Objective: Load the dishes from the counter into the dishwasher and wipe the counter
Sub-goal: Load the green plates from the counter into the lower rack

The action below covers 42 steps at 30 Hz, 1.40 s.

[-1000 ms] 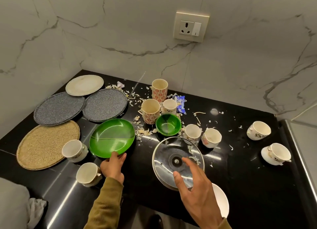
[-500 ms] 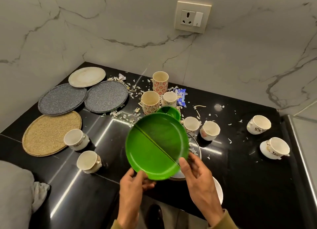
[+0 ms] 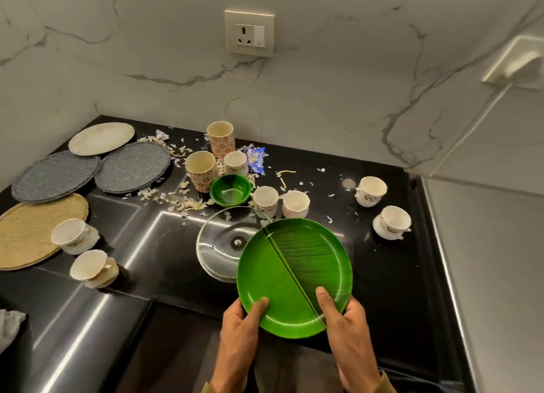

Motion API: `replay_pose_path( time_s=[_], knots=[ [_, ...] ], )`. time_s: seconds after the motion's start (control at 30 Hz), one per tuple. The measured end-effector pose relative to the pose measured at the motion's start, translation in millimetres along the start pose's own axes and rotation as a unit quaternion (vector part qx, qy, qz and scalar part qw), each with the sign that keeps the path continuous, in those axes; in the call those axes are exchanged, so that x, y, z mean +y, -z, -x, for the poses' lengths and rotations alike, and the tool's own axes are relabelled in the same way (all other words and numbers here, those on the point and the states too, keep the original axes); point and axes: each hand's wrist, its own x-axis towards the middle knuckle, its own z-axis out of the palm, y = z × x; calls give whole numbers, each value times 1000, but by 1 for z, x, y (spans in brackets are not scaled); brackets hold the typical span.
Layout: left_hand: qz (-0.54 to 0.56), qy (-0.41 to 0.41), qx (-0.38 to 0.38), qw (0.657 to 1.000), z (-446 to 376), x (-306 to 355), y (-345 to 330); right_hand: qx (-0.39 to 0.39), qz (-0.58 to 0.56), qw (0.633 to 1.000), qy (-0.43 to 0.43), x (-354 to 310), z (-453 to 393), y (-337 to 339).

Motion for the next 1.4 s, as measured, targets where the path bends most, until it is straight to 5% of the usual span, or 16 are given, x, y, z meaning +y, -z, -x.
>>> replay_pose_path(
  time_s=[0.3,0.57,1.07,1.23,1.4],
  knots=[
    [-66,29,-39,997,55,-46,-57,46,-47,998,-5,20,33,91],
    [-20,51,-37,998,94,-64,-64,33,-52,998,-34,36,54,113],
    [56,11,76,995,70,-22,5,-153,-44,987,8,-6,41,46],
    [68,3,136,988,51,-19,50,-74,-5,997,-19,-13,-46,5],
    [84,22,168,982,34,-10,83,-93,166,981,-37,-5,-136,-51]
  ],
)
